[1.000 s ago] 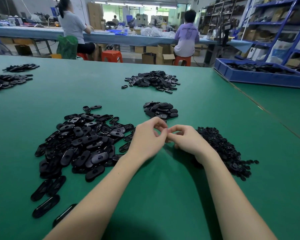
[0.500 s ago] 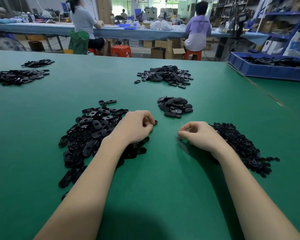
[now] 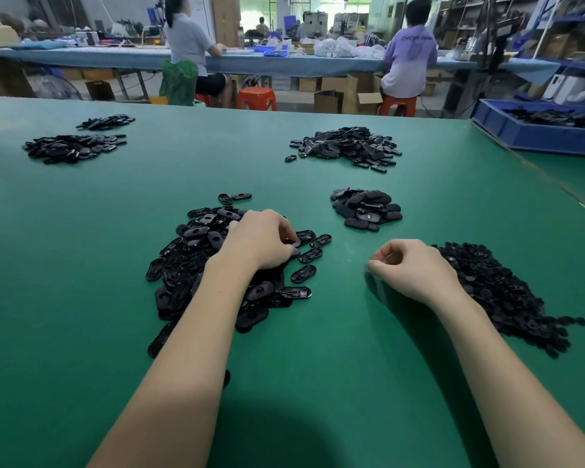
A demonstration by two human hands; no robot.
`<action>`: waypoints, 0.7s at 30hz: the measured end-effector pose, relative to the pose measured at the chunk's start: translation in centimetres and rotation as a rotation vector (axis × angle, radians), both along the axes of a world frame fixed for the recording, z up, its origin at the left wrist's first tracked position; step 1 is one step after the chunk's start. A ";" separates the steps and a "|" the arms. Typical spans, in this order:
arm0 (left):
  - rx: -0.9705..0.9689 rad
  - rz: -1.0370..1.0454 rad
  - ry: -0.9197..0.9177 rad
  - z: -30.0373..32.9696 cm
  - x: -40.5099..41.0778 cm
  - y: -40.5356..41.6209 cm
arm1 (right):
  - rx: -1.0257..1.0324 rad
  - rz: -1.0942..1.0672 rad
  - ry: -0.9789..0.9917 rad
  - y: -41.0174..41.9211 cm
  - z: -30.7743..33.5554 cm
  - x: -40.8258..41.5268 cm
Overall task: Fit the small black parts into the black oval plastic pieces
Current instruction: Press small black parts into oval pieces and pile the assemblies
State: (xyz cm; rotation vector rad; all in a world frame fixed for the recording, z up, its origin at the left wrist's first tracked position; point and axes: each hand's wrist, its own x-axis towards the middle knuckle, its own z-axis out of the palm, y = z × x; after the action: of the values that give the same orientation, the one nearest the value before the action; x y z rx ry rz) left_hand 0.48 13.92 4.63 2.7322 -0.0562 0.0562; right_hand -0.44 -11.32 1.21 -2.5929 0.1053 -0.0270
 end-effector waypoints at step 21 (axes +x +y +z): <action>-0.439 -0.199 0.067 0.6 -1.6 -5.2 | 0.162 0.051 0.091 -0.3 1.5 -0.6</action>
State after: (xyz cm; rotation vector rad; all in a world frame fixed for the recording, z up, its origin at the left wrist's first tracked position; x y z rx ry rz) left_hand -1.12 8.72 5.27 2.2756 -0.2643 -0.0721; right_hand -1.08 -11.60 2.74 -2.4337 0.0714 0.1130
